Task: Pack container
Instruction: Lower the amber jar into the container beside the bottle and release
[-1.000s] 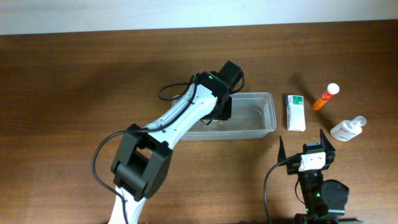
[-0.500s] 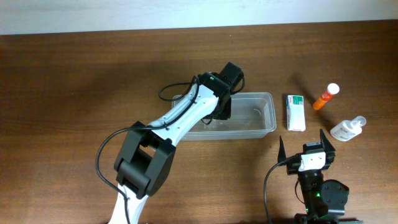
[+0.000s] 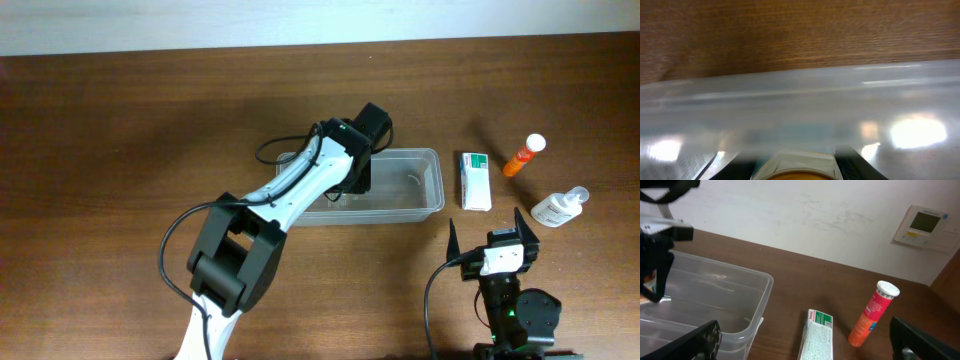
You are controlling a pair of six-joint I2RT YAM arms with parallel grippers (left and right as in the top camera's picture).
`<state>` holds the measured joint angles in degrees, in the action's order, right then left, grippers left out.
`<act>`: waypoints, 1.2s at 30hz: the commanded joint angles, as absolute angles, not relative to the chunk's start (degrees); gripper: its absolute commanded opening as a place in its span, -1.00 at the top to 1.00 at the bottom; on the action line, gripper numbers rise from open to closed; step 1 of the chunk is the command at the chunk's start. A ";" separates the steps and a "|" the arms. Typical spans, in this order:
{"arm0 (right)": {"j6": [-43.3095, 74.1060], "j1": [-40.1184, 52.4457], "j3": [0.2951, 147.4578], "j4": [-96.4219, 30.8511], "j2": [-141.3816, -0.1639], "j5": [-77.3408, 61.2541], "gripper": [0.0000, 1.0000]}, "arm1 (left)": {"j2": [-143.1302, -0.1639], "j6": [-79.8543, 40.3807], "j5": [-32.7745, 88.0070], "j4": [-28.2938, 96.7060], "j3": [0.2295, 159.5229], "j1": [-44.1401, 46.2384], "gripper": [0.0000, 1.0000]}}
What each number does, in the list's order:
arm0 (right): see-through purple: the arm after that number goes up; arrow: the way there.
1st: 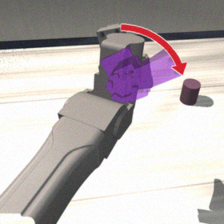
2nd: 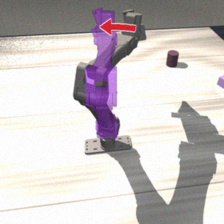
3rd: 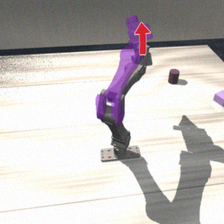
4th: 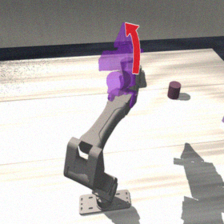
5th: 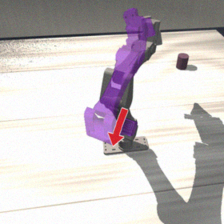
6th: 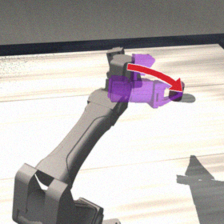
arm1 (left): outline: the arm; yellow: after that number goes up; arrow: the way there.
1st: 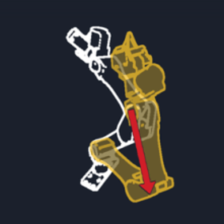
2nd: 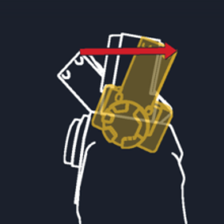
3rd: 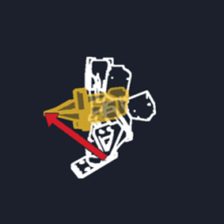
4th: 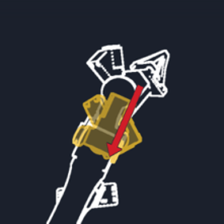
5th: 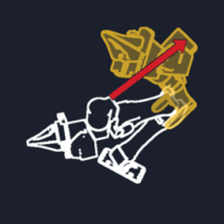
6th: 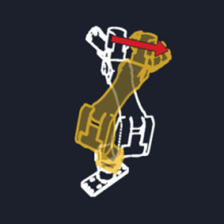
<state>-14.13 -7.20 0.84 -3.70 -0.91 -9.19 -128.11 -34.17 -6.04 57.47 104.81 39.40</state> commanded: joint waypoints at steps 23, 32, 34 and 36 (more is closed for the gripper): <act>-14.37 -7.51 0.43 -3.77 -0.38 -10.09 -0.97 | -130.52 -35.18 -6.90 56.88 104.81 39.66 0.18; -14.35 -7.51 0.43 -3.77 -0.38 -10.09 -0.97 | -130.56 -35.18 -6.90 56.82 104.81 39.66 -0.14; -14.37 -7.51 0.43 -3.77 -0.38 -10.09 -0.97 | -130.56 -35.18 -6.90 56.82 104.81 39.64 -0.14; -14.37 -7.51 0.43 -3.77 -0.38 -10.09 -0.97 | -130.56 -35.18 -6.92 56.84 104.81 39.64 -0.14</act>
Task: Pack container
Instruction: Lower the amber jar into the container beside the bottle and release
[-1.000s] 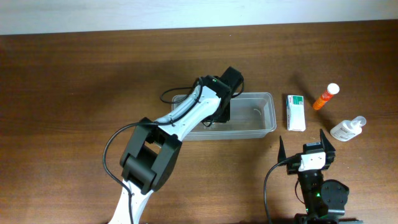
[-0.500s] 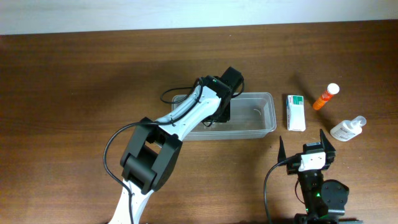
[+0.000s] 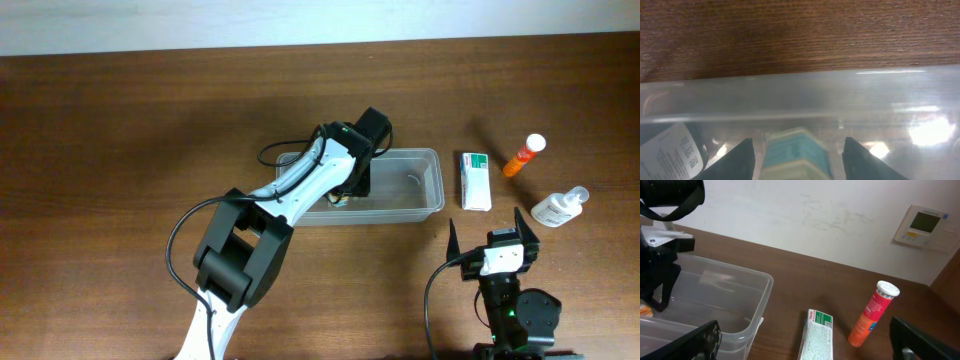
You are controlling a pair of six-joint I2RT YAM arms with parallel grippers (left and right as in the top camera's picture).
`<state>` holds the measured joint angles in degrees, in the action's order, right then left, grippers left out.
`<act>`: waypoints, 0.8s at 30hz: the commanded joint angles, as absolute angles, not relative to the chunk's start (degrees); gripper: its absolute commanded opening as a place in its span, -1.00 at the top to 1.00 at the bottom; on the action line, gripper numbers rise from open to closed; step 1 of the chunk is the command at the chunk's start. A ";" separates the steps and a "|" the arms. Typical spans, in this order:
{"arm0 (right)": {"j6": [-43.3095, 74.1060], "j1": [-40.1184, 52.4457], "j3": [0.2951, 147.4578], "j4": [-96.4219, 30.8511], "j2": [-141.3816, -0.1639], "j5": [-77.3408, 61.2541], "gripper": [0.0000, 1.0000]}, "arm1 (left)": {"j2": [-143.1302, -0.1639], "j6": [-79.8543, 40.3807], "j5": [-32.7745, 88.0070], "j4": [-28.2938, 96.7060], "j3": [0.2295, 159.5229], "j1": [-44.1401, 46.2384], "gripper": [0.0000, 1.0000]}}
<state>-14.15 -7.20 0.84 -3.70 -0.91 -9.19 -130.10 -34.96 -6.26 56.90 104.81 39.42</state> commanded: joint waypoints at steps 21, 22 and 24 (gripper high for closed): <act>-14.37 -7.46 0.43 -3.77 -0.38 -10.09 -0.97 | -128.55 -32.91 -13.37 65.19 115.28 38.94 -0.14; -14.37 -7.46 0.43 -3.77 -0.38 -10.09 -0.97 | -128.07 -31.81 -13.34 66.81 118.10 38.76 -0.15; -14.35 -7.46 0.43 -3.77 -0.38 -10.09 -0.97 | -126.98 -29.87 -13.37 70.85 124.55 38.15 -0.18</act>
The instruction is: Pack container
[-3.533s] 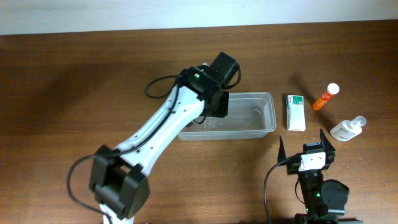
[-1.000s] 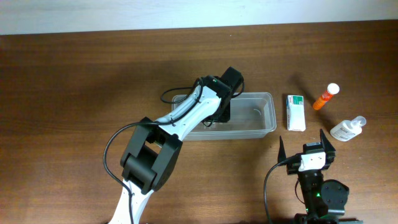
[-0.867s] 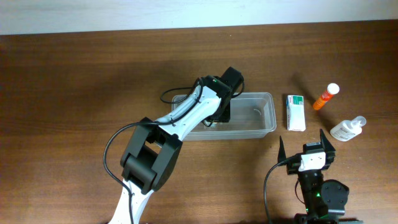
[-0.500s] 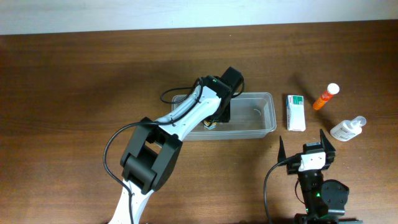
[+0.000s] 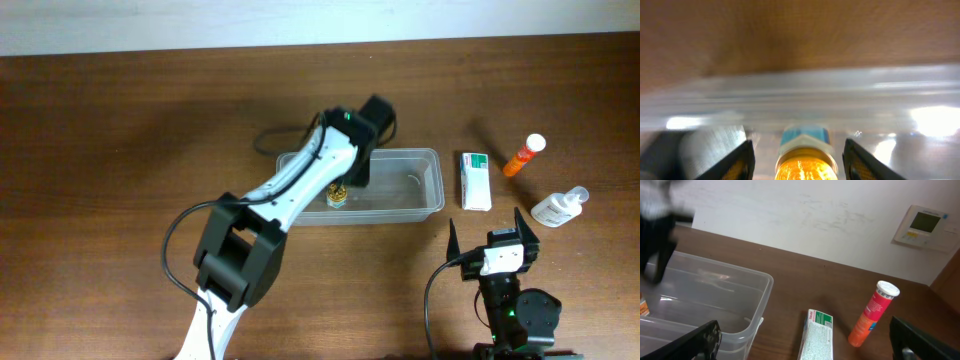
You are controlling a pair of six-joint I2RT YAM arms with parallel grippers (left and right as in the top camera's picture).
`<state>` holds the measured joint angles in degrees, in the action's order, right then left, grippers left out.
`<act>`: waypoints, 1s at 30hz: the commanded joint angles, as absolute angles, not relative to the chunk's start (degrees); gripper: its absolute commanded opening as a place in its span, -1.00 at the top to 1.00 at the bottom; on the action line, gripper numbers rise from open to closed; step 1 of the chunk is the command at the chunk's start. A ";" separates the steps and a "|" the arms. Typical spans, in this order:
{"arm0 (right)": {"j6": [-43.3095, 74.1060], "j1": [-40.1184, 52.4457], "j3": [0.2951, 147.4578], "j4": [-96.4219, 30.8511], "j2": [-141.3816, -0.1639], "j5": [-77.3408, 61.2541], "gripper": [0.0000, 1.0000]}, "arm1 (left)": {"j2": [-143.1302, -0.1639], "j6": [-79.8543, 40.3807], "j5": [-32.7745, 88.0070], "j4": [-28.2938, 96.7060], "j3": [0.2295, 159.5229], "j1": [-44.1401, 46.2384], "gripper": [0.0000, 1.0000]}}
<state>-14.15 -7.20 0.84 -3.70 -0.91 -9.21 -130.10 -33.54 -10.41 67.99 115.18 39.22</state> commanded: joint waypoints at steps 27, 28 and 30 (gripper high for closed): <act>-14.37 -7.11 0.43 -3.77 -0.38 -10.09 -0.97 | -122.67 -26.87 -24.25 89.23 148.11 10.74 -0.99; -14.35 -7.11 0.43 -3.77 -0.38 -10.09 -0.97 | -122.67 -26.87 -24.25 89.23 148.11 10.57 -0.99; -14.37 -7.11 0.43 -3.77 -0.38 -10.09 -0.97 | -122.67 -26.87 -24.25 89.25 148.11 10.41 -0.99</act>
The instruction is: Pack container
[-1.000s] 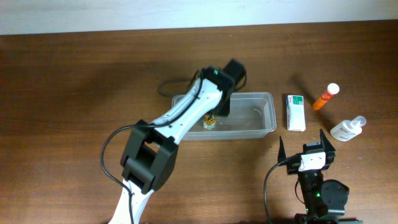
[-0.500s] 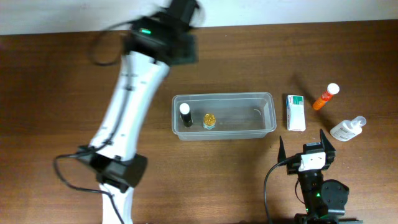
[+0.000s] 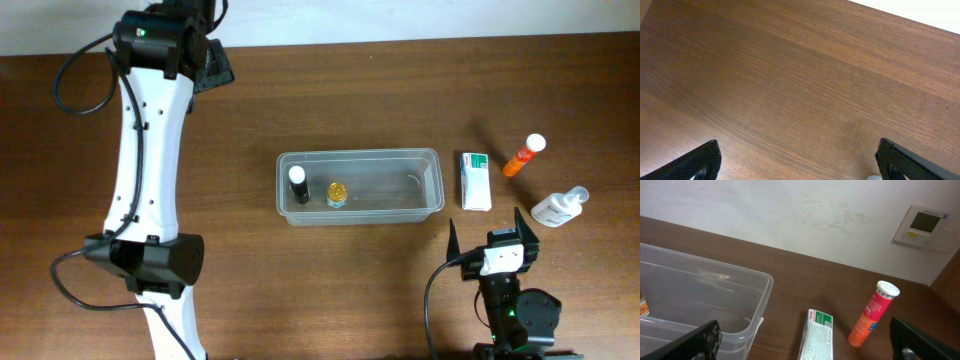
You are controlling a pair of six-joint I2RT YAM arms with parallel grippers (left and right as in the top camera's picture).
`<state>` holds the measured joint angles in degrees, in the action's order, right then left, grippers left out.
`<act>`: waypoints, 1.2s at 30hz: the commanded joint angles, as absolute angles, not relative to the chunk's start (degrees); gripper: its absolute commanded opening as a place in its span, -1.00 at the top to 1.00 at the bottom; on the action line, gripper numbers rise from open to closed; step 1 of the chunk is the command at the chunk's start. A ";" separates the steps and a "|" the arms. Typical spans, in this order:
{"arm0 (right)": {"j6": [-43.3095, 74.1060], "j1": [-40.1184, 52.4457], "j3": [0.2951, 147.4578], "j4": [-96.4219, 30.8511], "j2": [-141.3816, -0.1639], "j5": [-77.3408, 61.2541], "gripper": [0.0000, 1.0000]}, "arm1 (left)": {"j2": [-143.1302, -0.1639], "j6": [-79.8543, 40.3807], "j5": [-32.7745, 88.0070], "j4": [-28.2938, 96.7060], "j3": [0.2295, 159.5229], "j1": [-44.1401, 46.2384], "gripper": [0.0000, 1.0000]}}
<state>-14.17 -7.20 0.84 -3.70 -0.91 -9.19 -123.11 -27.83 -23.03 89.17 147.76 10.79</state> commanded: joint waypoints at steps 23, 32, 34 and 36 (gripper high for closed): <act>-14.26 -7.11 0.43 -2.90 -0.36 -14.90 -0.97 | -122.67 -26.87 -24.25 89.25 148.11 10.44 -0.99; -14.11 -7.11 0.43 -1.98 -0.40 -25.78 -0.97 | -122.67 -26.87 -24.25 89.23 148.11 10.44 -0.99; -13.17 -7.09 0.49 -1.61 -0.40 -25.74 -0.97 | -122.67 -26.87 -24.25 89.25 148.11 10.44 -0.99; -9.39 -7.14 1.08 -1.13 -0.40 -25.67 -0.97 | -122.67 -26.87 -24.25 89.25 148.11 10.44 -0.99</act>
<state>-13.58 -7.20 0.84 -1.74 -0.91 -23.73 -123.11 -27.83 -23.00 89.17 147.76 10.63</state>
